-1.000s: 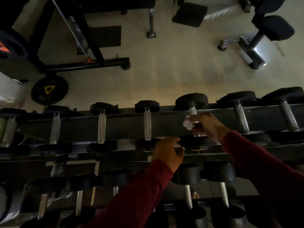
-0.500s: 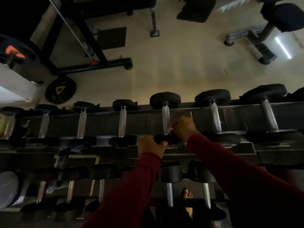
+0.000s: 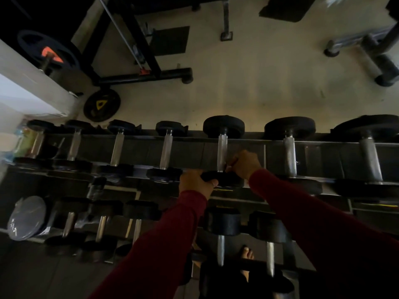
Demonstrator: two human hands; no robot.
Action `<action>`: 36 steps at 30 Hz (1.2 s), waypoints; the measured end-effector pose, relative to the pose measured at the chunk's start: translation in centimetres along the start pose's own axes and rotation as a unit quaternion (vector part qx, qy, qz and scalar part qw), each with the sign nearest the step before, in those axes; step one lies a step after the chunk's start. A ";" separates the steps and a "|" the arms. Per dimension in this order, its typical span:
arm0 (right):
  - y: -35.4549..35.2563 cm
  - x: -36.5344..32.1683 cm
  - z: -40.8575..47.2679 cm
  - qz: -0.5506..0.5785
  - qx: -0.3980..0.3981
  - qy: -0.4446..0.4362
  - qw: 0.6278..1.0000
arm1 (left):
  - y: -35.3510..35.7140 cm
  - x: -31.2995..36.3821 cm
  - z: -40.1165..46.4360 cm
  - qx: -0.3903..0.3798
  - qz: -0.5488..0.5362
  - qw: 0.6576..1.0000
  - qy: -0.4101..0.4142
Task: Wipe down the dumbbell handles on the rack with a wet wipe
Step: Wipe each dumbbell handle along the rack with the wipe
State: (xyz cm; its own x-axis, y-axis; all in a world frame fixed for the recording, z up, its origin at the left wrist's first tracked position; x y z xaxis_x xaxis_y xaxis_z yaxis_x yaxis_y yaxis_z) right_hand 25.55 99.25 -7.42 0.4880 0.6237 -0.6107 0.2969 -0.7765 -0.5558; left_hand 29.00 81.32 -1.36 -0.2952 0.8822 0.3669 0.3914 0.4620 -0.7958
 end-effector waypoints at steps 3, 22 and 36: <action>0.1 0.0 0.1 0.013 -0.026 -0.004 1.000 | -0.1 0.1 -0.1 -0.006 -0.015 1.000 -0.002; -0.4 -1.0 0.3 0.020 -0.072 -0.031 0.997 | -0.1 -0.1 -0.1 0.023 -0.012 1.000 0.009; -0.9 -1.4 -0.7 0.084 0.029 -0.034 0.995 | 0.2 -0.8 -0.2 0.014 -0.019 0.998 0.061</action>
State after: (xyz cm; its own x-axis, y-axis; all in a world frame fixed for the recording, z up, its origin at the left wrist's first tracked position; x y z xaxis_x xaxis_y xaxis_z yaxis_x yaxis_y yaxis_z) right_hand 25.15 99.01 -5.65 0.4703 0.4909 -0.7334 0.1671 -0.8655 -0.4722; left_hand 29.46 80.78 -1.73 -0.1995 0.8697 0.4514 0.3565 0.4935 -0.7933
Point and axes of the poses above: each hand's wrist, its own z-axis towards the middle knuckle, its own y-axis out of the palm, x = y × z, the point moved 6 cm from there along z, towards the middle knuckle, and after that the axes turned 10 degrees about z, right-handed, at the moved point
